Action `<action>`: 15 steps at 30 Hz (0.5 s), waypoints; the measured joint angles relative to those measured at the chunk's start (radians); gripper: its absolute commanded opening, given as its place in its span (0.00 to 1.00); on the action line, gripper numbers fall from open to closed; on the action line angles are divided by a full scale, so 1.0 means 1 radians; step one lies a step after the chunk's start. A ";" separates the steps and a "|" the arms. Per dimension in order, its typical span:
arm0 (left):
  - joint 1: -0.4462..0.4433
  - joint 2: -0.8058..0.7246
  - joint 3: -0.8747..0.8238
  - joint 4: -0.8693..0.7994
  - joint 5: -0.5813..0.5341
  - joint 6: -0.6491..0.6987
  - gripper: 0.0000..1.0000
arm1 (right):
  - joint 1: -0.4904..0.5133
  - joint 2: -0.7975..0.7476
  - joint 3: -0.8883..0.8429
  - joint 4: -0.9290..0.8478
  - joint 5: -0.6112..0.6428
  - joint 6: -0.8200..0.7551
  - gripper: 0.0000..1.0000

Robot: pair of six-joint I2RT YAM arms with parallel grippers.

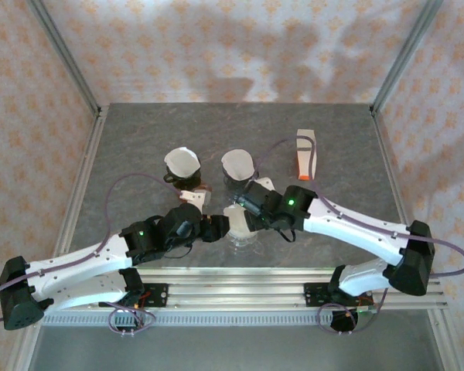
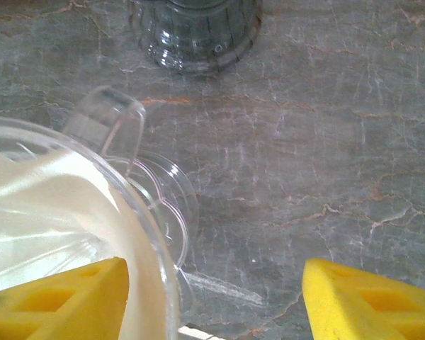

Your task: Place the coffee filter in the dripper

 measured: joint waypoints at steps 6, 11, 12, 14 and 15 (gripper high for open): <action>0.000 0.001 0.000 0.000 0.000 0.000 0.58 | 0.000 -0.045 -0.035 -0.006 0.003 0.015 0.66; 0.000 0.001 0.000 0.000 0.000 0.000 0.58 | 0.000 -0.050 -0.036 0.000 0.002 0.010 0.67; 0.000 0.002 0.000 0.000 0.000 0.000 0.58 | 0.000 -0.050 -0.036 0.004 0.002 0.009 0.67; 0.000 0.004 0.000 0.000 0.000 0.000 0.58 | 0.000 -0.050 -0.035 0.014 0.002 0.005 0.67; 0.000 0.005 0.000 0.000 0.000 0.000 0.58 | 0.000 -0.049 -0.034 0.018 0.002 0.001 0.67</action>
